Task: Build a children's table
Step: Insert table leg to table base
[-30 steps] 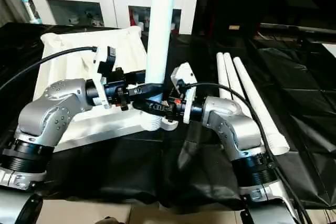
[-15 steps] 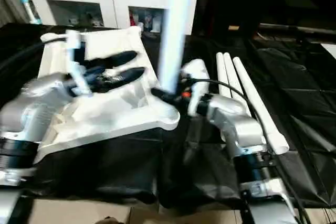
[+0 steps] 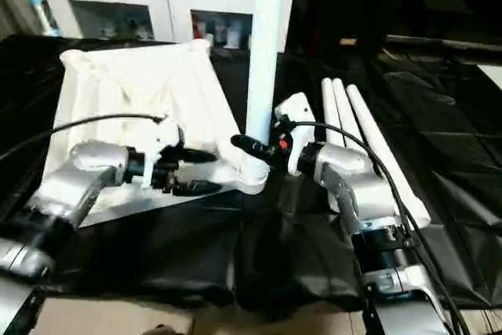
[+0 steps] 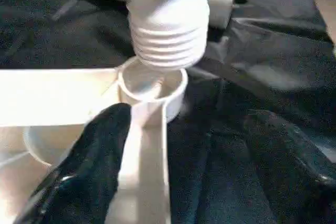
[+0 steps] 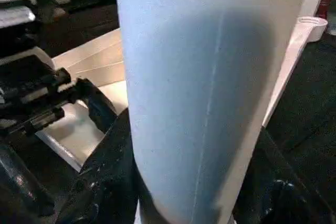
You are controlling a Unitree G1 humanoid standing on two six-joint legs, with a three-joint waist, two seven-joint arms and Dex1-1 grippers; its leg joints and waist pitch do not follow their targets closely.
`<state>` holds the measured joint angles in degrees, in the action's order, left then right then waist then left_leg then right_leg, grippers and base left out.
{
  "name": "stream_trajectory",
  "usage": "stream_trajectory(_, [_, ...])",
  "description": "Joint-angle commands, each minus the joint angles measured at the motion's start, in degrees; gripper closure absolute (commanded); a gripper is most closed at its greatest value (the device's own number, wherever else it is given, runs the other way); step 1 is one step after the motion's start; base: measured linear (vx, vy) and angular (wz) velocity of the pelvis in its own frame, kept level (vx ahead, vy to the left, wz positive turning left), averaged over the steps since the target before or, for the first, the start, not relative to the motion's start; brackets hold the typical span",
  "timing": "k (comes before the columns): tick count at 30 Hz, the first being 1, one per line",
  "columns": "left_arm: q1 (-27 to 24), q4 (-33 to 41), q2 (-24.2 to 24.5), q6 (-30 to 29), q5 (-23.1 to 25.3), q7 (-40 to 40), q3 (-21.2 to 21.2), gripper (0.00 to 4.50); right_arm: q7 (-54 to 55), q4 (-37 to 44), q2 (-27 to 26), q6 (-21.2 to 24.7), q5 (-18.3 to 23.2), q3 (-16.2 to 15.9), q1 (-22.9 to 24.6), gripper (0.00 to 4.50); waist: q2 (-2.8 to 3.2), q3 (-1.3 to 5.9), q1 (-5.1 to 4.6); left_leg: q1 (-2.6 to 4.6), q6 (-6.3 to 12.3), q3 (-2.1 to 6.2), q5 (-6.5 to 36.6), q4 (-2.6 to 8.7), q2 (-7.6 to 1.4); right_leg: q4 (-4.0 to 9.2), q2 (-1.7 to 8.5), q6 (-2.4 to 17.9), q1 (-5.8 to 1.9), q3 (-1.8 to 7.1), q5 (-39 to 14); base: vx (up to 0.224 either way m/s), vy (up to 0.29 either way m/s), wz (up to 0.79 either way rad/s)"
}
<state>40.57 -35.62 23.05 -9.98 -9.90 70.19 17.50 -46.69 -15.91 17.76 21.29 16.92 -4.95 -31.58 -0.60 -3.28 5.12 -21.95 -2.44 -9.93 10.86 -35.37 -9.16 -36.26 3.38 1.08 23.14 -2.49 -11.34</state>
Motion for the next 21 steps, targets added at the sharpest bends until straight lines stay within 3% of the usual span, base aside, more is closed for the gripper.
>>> stream_trajectory(1, [1.5, -3.5, -0.3, 2.3, 2.1, 1.5, 1.5, 0.29, -0.3, 1.9, 1.0, -0.4, -0.5, 0.2, 0.1, 2.64, 0.63, 4.55, 0.07, 1.28, 1.98, 1.14, 4.8, 4.01, -3.58, 3.11, 4.98, 15.1, -3.54, 2.67, 2.9, 0.0, 0.0, 0.0])
stream_trajectory(4, [3.7, -8.9, -0.8, 8.1, 5.4, 0.3, 2.9, 0.05, -0.4, 2.8, 1.5, 0.0, -0.4, 0.3, 0.6, 2.64, 0.89, 4.62, 0.11, 1.21, 2.19, 1.26, 5.5, 3.97, -3.65, 3.23, 5.18, 15.3, -3.75, 2.65, 3.6, 0.0, 0.0, 0.0])
stream_trajectory(5, [4.1, -10.1, -0.9, 9.2, 6.1, 0.2, 3.1, 0.05, -0.4, 3.0, 1.6, 0.1, -0.4, 0.3, 0.7, 2.64, 0.73, 4.6, 0.11, 1.23, 2.26, 1.28, 5.9, 3.98, -3.64, 3.35, 5.17, 15.1, -3.81, 2.65, 3.5, 0.0, 0.0, 0.0])
stream_trajectory(6, [4.7, -11.2, -1.0, 10.0, 7.0, 0.2, 3.7, 0.02, -0.4, 3.3, 1.7, 0.2, -0.4, 0.3, 0.9, 2.64, 0.94, 4.64, 0.16, 1.26, 2.18, 1.35, 5.9, 3.98, -3.7, 3.27, 5.24, 15.2, -3.84, 2.66, 3.5, 0.0, 0.0, 0.0])
stream_trajectory(12, [7.6, -16.6, -2.1, 13.4, 10.4, -1.7, 5.3, 0.0, -0.3, 4.3, 2.2, 0.6, -0.3, 0.4, 1.5, 2.64, 0.92, 4.68, 0.18, 1.31, 1.95, 1.38, 6.5, 4.01, -3.89, 3.21, 5.43, 16.4, -3.9, 2.64, 4.2, 0.0, 0.0, 0.0])
stream_trajectory(18, [11.5, -25.0, -4.5, 17.0, 13.1, -0.5, 5.4, 0.5, 0.0, 5.7, 2.4, 1.3, -0.4, 0.4, 2.1, 2.64, 1.2, 4.71, 0.27, 1.25, 2.42, 1.4, 6.2, 3.9, -3.83, 3.18, 5.38, 17.0, -3.95, 2.59, 5.6, 0.0, 0.0, 0.0])
stream_trajectory(21, [12.2, -26.6, -5.0, 17.1, 13.8, -0.3, 5.8, 0.81, 0.0, 5.9, 2.5, 1.4, -0.4, 0.4, 2.3, 2.64, 1.03, 4.66, 0.32, 1.28, 2.63, 1.46, 6.6, 3.95, -3.95, 3.24, 5.58, 17.2, -4.05, 2.62, 5.3, 0.0, 0.0, 0.0])
